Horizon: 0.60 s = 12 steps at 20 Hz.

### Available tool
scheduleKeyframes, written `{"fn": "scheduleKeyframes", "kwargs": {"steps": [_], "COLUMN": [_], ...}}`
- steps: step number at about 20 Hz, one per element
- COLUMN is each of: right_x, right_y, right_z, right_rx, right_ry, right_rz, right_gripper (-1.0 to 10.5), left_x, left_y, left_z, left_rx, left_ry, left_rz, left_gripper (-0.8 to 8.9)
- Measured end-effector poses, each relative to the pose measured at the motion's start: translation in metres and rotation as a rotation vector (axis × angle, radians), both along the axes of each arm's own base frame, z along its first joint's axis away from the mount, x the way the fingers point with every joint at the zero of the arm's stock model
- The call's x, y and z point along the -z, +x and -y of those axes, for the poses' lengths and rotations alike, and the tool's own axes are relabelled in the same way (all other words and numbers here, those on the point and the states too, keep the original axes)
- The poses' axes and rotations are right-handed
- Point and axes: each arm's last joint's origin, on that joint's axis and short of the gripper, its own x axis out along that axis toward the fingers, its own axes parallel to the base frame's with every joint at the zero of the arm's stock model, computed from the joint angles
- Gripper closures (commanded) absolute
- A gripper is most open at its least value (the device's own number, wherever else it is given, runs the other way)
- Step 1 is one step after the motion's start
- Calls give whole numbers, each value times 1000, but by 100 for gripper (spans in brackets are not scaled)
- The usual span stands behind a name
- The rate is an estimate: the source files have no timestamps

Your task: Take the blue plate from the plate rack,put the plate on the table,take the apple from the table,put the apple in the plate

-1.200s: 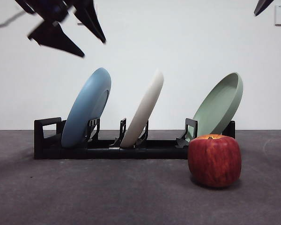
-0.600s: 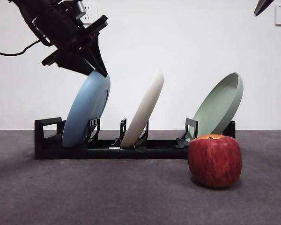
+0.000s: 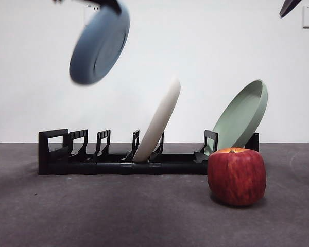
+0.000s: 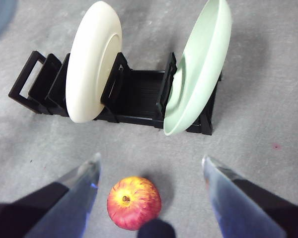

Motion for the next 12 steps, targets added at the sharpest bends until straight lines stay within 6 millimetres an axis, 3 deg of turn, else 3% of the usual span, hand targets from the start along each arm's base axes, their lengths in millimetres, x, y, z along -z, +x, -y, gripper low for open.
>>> {"fn": "scheduleKeyframes", "kwargs": {"steps": [4,9,12], "right_x": [0,1,2], "right_y": [0,-1,-1], "right_z": [0,0,0], "right_rx": [1,1,2], "right_ry": [0,-3,-5], "right_rz": [0,-11,-21], "right_gripper": [600,600,600], "left_x": [-34,-44,-44], "left_y": [-64,-124,-152], "left_z": [-5,-11,-1], "left_rx": [53,94,164], "left_ry": [116,270,327], "left_rz": [52,41,44], "left_gripper": [821,821,821]}}
